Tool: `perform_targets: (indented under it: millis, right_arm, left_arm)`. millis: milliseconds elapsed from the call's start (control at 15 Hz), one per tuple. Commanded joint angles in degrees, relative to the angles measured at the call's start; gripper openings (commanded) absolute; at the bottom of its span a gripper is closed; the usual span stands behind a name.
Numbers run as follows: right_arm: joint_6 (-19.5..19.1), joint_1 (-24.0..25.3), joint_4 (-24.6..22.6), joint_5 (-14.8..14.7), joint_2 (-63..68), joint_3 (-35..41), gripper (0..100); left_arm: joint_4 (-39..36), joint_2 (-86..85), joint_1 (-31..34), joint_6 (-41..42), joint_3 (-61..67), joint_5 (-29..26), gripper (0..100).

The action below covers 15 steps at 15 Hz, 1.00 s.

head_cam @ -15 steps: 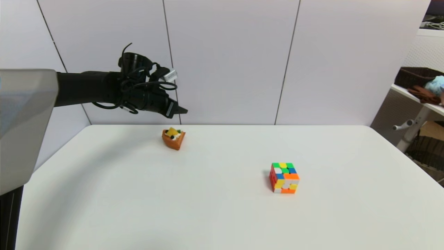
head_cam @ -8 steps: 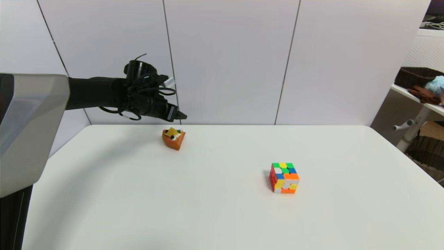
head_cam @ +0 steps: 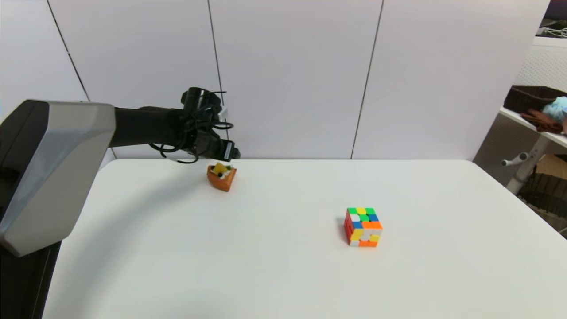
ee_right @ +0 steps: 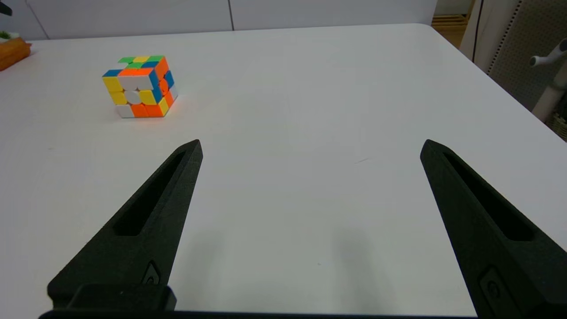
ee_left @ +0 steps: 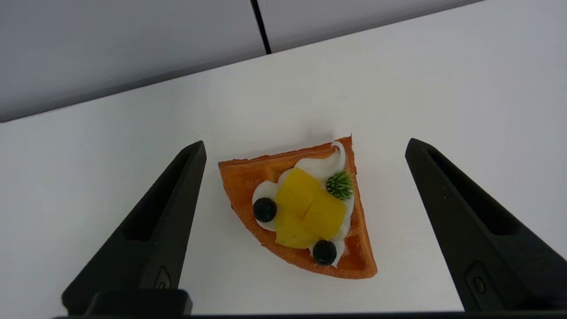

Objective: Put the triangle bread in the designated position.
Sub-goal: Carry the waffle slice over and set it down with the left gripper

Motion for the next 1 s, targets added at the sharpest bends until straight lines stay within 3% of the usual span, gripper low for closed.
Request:
perform_targets:
  millis: [67,400,733,1000]
  right_arm:
    - [-0.03,0.06,-0.01,-0.02,0.09,0.00,100]
    - [0.05,-0.03,-0.01,-0.02,0.09,0.00,100]
    - [-0.03,0.06,-0.01,-0.02,0.09,0.00,100]
    - [-0.03,0.06,-0.01,-0.02,0.09,0.00,100]
  left_arm:
    - [4.75,-2.04,-0.27,-0.02,-0.01,0.84,100]
    - [10.28,-4.24,-0.71,-0.02,0.08,0.93,100]
    - [10.37,-3.89,-0.71,-0.19,0.79,1.19,100]
    - [10.46,-2.74,-1.76,-3.80,1.58,4.35,100]
